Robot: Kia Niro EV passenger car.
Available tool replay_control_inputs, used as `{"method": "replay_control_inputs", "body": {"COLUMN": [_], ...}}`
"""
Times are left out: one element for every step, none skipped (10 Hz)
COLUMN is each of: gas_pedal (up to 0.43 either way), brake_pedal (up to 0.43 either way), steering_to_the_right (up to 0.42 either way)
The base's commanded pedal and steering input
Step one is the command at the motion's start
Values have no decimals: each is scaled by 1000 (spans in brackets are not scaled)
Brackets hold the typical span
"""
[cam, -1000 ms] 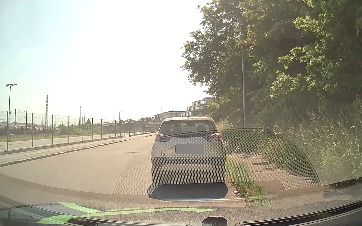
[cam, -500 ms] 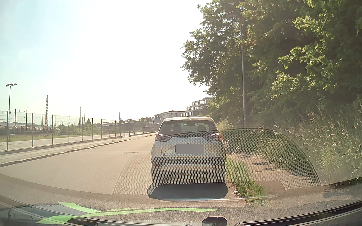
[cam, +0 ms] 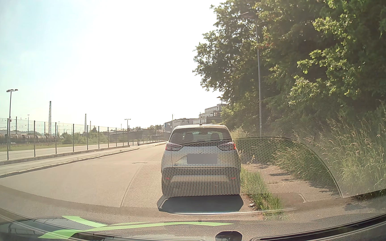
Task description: Follow the waypoints while adhering to traffic rules and regulations
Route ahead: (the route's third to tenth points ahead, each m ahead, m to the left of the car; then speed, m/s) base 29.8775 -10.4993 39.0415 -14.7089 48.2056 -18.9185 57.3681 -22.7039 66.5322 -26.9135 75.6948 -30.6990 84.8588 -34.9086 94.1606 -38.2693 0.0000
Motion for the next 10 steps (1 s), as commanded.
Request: {"method": "replay_control_inputs", "body": {"gas_pedal": [0, 0, 0, 0, 0, 0, 0, 0, 0, 0], "brake_pedal": [457, 451, 451, 457, 451, 451, 451, 451, 451, 445], "steering_to_the_right": [-782, -782, -782, -782, -782, -782, -782, -780, -779, -779]}}
